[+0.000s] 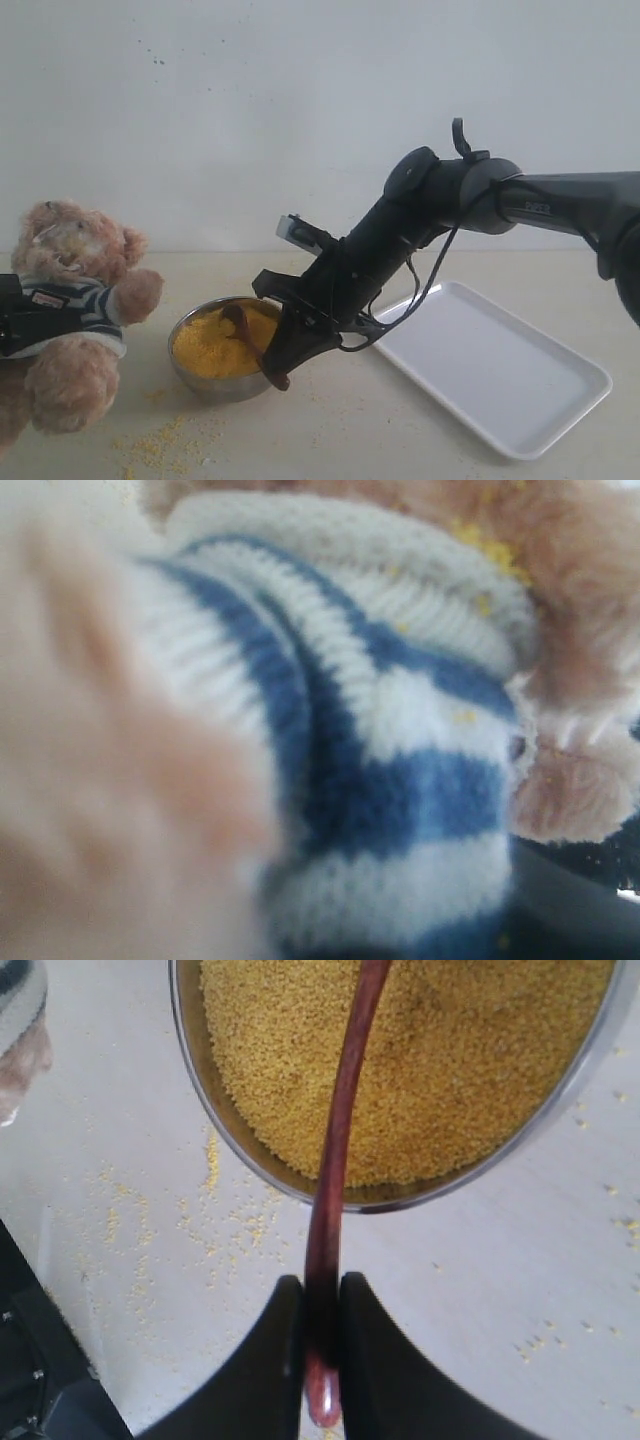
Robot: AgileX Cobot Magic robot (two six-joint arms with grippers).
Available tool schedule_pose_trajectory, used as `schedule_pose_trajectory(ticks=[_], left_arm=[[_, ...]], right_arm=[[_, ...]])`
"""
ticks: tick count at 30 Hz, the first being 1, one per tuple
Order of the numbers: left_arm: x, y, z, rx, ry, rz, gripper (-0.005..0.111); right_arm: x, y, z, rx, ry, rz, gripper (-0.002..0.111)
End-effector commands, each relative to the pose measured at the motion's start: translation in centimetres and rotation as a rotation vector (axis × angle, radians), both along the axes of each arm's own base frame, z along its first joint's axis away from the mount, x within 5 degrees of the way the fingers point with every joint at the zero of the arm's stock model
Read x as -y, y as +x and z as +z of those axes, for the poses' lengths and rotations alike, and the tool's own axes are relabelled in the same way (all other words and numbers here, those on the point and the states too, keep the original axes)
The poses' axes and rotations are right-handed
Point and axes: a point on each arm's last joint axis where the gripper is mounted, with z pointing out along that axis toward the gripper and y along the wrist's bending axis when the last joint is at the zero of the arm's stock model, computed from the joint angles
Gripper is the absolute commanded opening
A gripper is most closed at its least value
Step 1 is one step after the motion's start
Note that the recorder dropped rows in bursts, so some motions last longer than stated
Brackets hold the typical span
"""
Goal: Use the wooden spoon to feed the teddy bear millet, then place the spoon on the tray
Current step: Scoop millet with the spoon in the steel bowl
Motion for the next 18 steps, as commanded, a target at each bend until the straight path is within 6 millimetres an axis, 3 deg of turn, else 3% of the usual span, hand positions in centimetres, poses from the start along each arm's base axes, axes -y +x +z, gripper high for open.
schedule_pose_trajectory(ticks=[1,8,18], left_arm=[[0.0,0.2,0.5,0.035,0.003,-0.007,0.004],[0.0,0.2,0.5,0.044,0.01,-0.01,0.004],[0.0,0.2,0.5,0.047,0.012,-0.011,0.004]], right_arm=[[1.0,0.7,0.7,-0.005,0.034,-0.039,0.0],[1.2,0.9,1.0,-0.012,0.049,-0.055,0.0],[1.4,0.6,3.0,0.028,0.057,-0.056,0.0]])
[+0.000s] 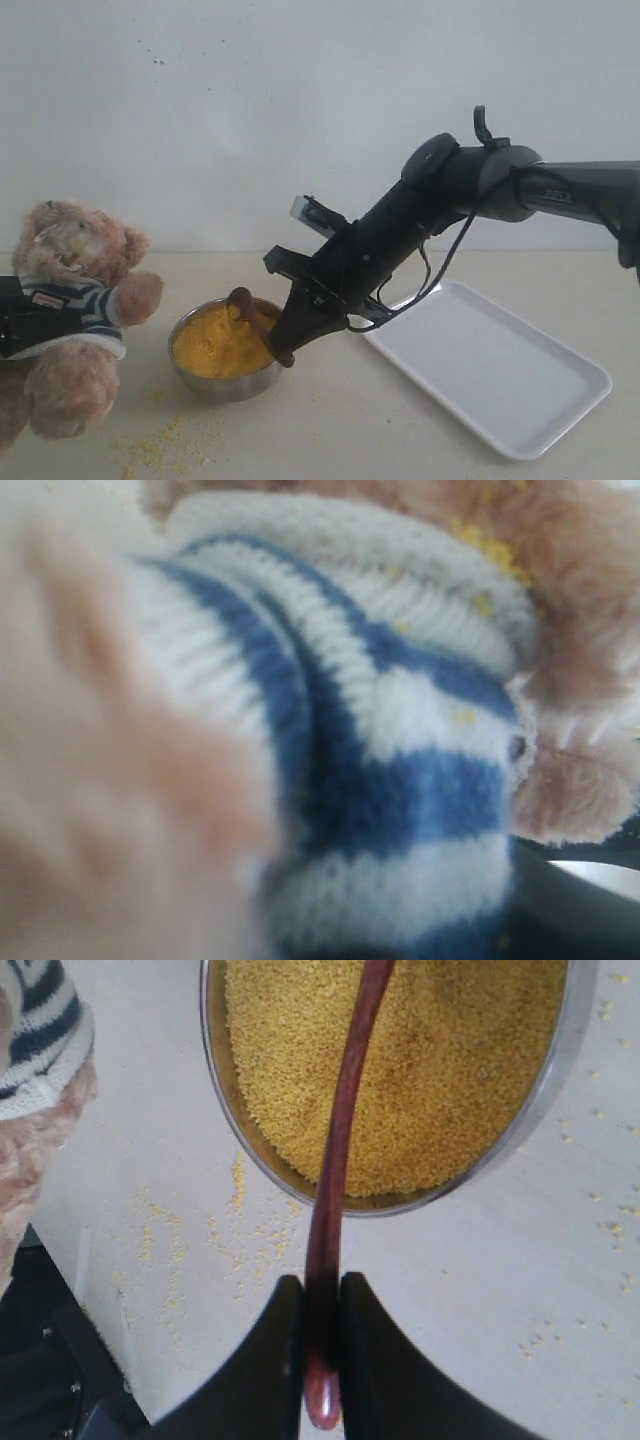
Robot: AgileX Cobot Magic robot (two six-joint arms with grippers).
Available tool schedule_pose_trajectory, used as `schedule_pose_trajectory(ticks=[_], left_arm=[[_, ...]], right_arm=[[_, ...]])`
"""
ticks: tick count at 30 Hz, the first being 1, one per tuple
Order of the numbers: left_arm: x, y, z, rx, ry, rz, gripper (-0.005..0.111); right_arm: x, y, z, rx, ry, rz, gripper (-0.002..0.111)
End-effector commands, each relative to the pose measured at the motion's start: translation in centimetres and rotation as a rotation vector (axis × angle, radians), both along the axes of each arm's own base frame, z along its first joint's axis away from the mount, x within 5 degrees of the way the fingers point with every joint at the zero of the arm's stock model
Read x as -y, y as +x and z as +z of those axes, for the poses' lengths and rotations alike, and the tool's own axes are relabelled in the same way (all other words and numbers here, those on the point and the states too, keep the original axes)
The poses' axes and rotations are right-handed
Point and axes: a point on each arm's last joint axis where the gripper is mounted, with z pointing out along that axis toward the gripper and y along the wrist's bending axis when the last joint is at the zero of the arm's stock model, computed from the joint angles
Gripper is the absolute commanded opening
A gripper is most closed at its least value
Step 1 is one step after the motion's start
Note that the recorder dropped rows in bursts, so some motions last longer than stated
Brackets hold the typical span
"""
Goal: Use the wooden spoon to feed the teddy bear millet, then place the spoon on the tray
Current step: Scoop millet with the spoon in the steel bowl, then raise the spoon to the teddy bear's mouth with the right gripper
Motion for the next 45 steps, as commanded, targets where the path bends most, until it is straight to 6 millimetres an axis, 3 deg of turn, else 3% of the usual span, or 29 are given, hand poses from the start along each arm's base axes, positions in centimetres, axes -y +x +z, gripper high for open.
schedule_pose_trajectory(ticks=[1,5,10,15,20,33,45], left_arm=[[0.0,0.2,0.5,0.03,-0.009,0.001,0.004],[0.0,0.2,0.5,0.03,-0.009,0.001,0.004],[0.0,0.2,0.5,0.031,-0.012,0.004,0.004],[0.0,0.1,0.4,0.027,0.0,-0.013,0.004],[0.1,0.0,0.3,0.023,0.013,-0.032,0.004],[0.1,-0.1,0.3,0.016,0.006,-0.031,0.004],[0.8,-2.1,-1.3,-0.206,-0.009,-0.113,0.004]], right_arm=[[0.3,-0.1,1.7,0.024,0.01,-0.017,0.0],[0.6,-0.7,1.9,0.012,0.004,-0.018,0.0],[1.4,-2.4,0.5,-0.017,-0.016,0.035,0.0],[1.2,-3.2,0.7,-0.039,0.06,0.04,0.0],[0.8,-3.2,1.2,-0.042,0.12,0.03,0.0],[3.6,-1.3,1.7,-0.039,0.19,-0.064,0.0],[3.5,-1.3,2.2,-0.026,0.216,-0.064,0.0]])
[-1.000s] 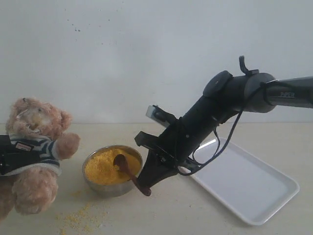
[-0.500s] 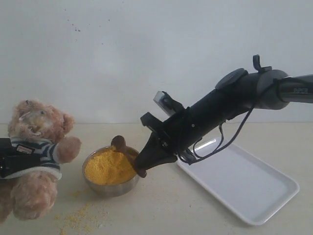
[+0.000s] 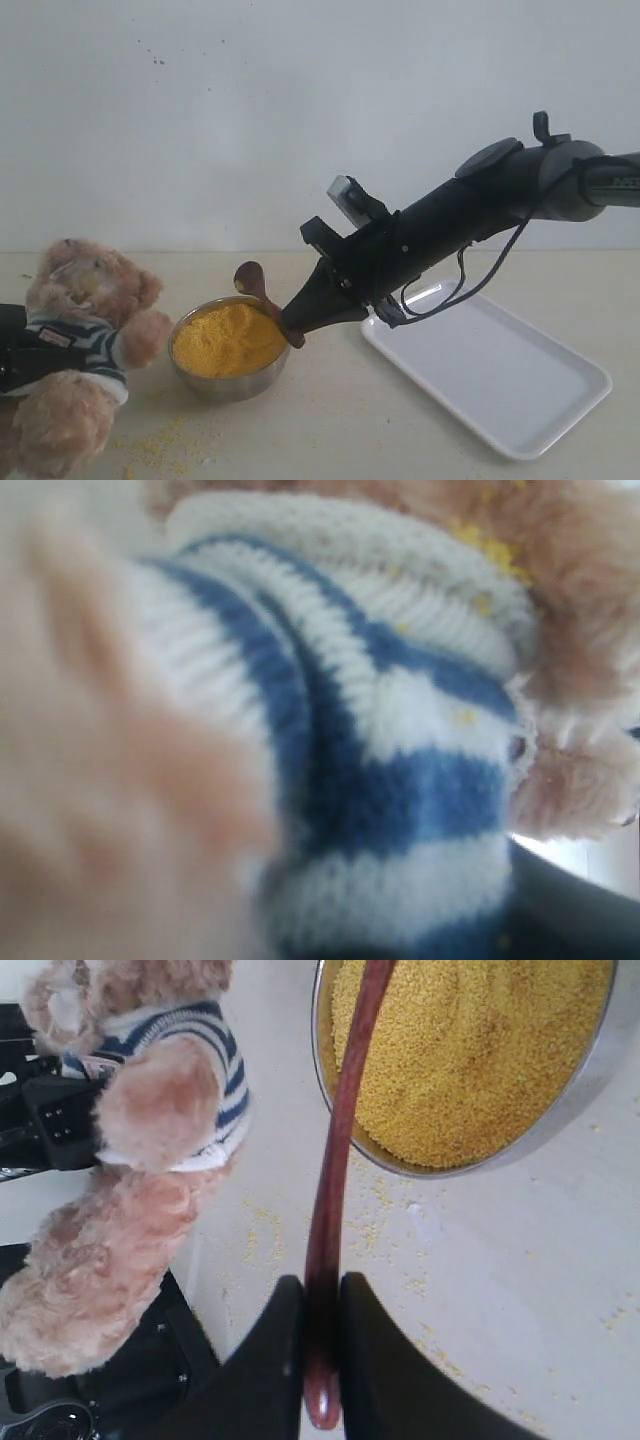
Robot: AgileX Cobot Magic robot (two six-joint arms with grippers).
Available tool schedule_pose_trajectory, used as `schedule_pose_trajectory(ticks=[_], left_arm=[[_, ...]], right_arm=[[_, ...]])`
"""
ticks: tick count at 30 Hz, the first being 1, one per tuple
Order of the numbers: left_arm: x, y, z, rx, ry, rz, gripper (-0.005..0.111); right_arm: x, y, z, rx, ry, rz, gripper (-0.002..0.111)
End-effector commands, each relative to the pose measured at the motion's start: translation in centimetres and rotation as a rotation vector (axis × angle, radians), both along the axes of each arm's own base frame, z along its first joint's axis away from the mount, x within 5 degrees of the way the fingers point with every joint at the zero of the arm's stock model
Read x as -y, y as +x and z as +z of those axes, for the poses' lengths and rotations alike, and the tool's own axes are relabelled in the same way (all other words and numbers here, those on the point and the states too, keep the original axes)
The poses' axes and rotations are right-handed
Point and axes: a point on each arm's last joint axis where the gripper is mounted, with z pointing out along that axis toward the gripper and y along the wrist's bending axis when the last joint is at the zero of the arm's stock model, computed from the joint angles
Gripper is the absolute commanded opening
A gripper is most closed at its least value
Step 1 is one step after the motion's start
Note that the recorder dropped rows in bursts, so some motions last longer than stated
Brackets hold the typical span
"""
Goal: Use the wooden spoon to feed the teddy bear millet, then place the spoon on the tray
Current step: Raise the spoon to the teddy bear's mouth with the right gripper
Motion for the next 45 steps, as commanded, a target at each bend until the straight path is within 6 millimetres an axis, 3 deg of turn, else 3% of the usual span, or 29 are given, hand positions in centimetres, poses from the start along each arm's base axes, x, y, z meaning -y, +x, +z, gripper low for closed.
schedule_pose_trajectory(ticks=[1,11,20,28,39,45], left_arm=[[0.3,-0.8,-0.3,-0.065,0.007,-0.068,0.004],[0.6,-1.3,-0.3,-0.086,0.001,-0.128,0.004],[0.9,-1.4,0.1,-0.074,-0.058,-0.146,0.004],[0.9,-1.4,0.1,-0.072,-0.063,-0.139,0.004],[0.9,-1.4,0.1,-0.073,-0.061,-0.138,0.004],[0.8,-1.3,0.0,-0.076,-0.046,-0.127,0.004]], right_arm=[[0.2,-0.2,1.2,0.028,0.021,-0.003,0.0],[0.4,-0.7,3.5,0.107,0.036,0.017,0.0],[0.2,-0.8,3.5,0.098,0.037,0.018,0.0],[-1.4,-1.6,3.7,0.103,0.068,0.054,0.0],[-1.5,-1.7,3.8,0.101,0.075,0.053,0.0],[-3.2,-2.6,4.1,0.092,0.118,0.08,0.0]])
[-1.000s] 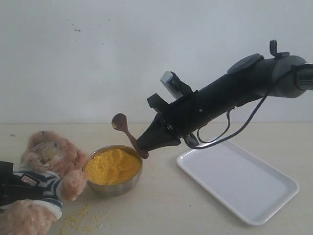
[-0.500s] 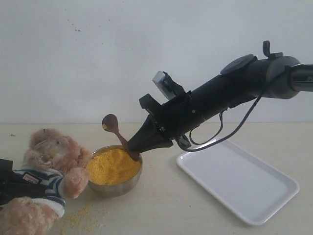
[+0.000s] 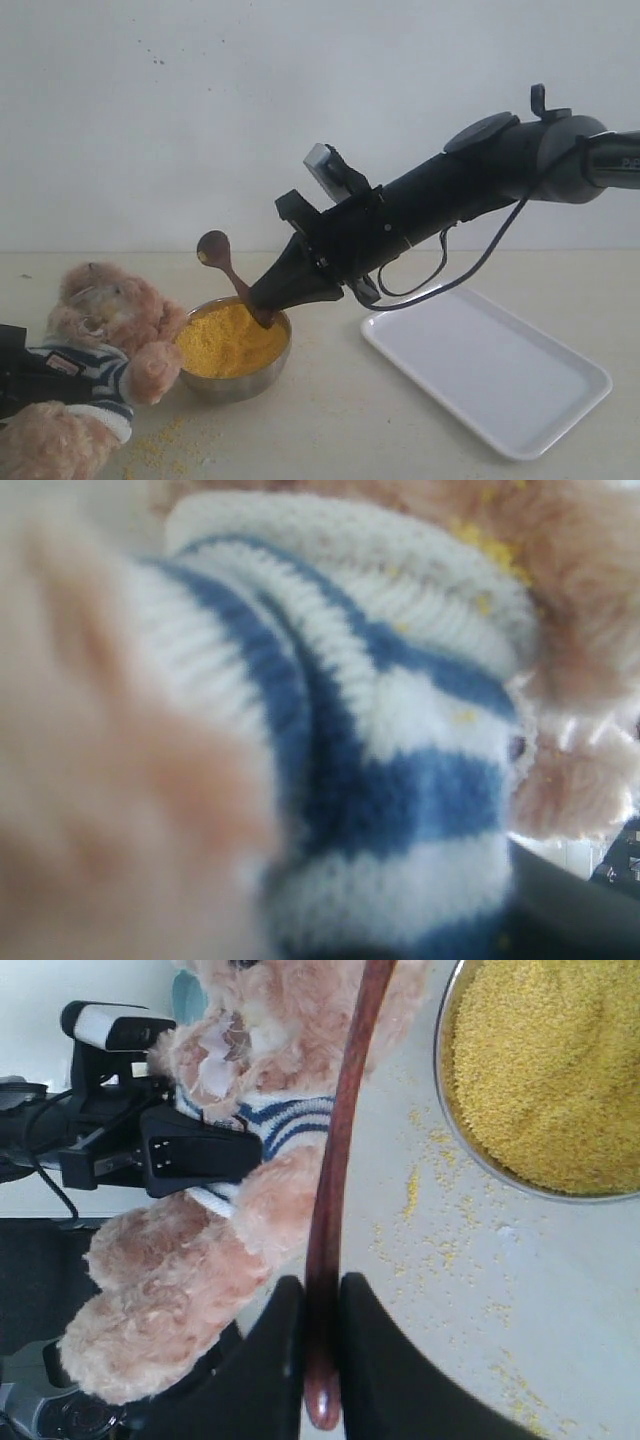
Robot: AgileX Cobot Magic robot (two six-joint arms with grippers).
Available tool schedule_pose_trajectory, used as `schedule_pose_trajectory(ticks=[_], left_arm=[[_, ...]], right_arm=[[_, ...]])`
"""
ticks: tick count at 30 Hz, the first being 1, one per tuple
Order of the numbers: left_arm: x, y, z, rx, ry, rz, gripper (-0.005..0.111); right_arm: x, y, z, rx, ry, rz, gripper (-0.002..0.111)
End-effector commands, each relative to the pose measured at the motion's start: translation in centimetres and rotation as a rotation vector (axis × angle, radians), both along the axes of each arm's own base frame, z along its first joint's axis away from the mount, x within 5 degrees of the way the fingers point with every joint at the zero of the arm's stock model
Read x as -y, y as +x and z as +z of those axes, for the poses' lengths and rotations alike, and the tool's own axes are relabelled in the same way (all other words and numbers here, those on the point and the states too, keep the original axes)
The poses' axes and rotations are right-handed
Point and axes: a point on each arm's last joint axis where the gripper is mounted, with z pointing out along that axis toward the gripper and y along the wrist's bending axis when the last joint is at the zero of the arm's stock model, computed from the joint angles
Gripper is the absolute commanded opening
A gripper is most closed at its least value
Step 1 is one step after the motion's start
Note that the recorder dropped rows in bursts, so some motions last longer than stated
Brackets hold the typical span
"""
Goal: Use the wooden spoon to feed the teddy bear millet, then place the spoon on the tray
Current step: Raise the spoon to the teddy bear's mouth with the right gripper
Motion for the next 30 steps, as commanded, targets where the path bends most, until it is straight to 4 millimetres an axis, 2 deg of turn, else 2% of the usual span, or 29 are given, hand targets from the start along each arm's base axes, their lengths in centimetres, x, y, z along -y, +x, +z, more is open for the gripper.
schedule_pose_trajectory(ticks=[1,9,16,20,23,30], left_arm=[[0.1,0.0,0.2,0.004,-0.021,0.011,0.004],[0.1,0.0,0.2,0.005,-0.021,0.011,0.004],[0.1,0.0,0.2,0.006,-0.024,0.013,0.004],[0.2,0.1,0.3,0.007,-0.031,0.015,0.004],[0.3,0.0,0.3,0.007,-0.035,0.006,0.004],[0.4,-0.1,0.4,0.005,-0.043,-0.016,0.004]], right_arm=[[-1.7,-1.2,0.8,0.005,0.044,0.037,0.0],[-4.3,-2.9,1.1,0.007,0.083,0.101,0.0],[-5.0,-4.4,3.4,0.082,0.119,0.148,0.0],[-6.0,-6.2,2.0,0.176,-0.059,0.284,0.0],[-7.1,-7.4,1.8,0.232,-0.066,0.362,0.0],[-8.0,-5.9,1.5,0.396,-0.102,0.216,0.0]])
